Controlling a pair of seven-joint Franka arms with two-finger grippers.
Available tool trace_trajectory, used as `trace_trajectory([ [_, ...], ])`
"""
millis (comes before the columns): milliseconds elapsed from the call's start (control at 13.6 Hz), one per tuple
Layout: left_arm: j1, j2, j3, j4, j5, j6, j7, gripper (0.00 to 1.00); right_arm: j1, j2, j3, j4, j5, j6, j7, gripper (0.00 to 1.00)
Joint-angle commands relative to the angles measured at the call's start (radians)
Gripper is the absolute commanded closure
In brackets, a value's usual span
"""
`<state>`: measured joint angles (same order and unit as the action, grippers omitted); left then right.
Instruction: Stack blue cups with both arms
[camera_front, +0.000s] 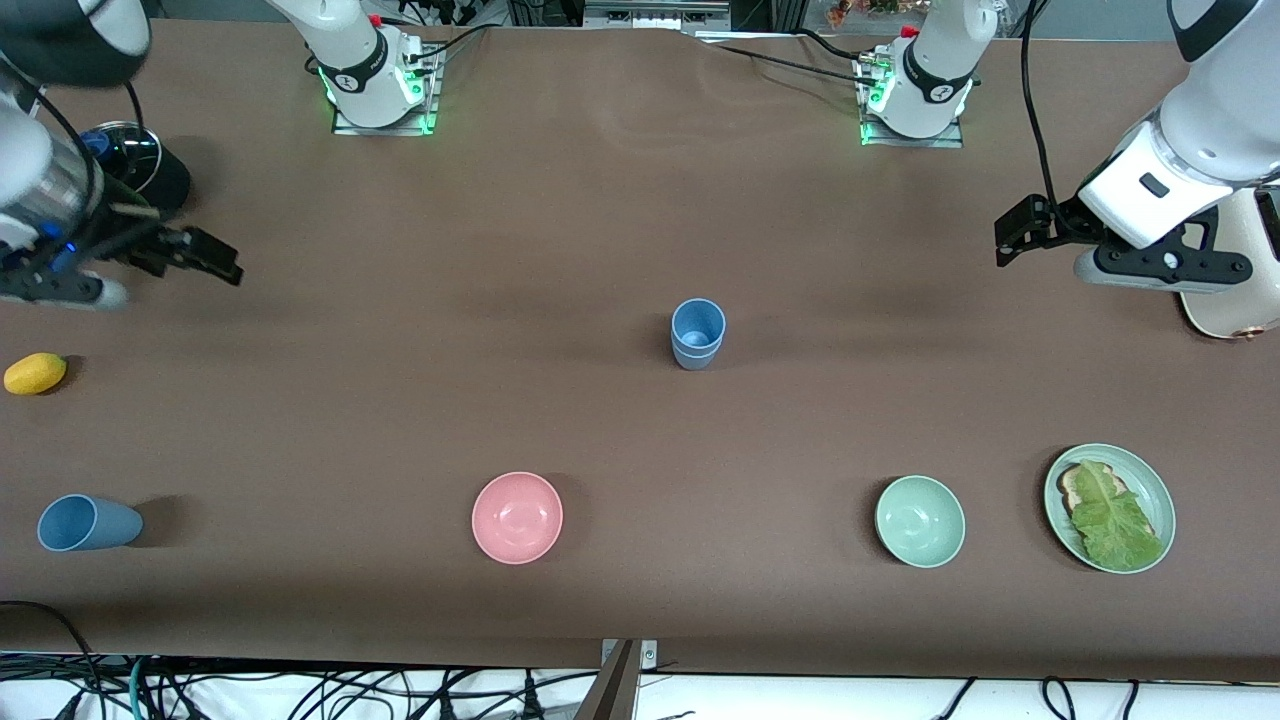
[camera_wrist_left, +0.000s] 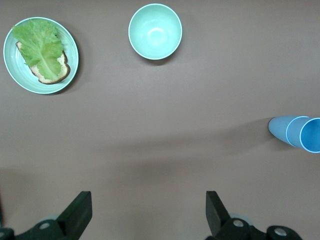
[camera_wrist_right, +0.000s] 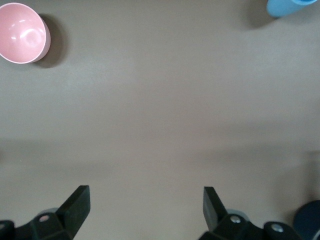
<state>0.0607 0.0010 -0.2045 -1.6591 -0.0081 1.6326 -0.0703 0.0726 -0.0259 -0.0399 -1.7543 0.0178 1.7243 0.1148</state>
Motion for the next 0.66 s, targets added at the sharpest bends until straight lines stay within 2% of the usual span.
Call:
trace_trajectory([
  [0,0.014,-0.033,-0.007,-0.033,0.007,0.021,0.029,0.0,-0.039,-0.045,0.02,-0.015,-0.024,-0.023,-0.049,0.0],
  [295,0.013,-0.027,-0.007,-0.013,0.01,-0.014,0.038,0.0,-0.054,-0.06,0.041,-0.016,-0.022,-0.029,-0.047,0.0],
  [442,0.014,-0.021,-0.001,-0.01,0.008,-0.014,0.081,0.0,-0.051,-0.048,0.041,-0.011,-0.024,-0.04,-0.047,0.0],
  [590,0.016,-0.021,-0.001,-0.01,0.0,-0.014,0.069,0.0,-0.04,-0.003,0.041,0.04,-0.024,-0.075,-0.047,0.0],
])
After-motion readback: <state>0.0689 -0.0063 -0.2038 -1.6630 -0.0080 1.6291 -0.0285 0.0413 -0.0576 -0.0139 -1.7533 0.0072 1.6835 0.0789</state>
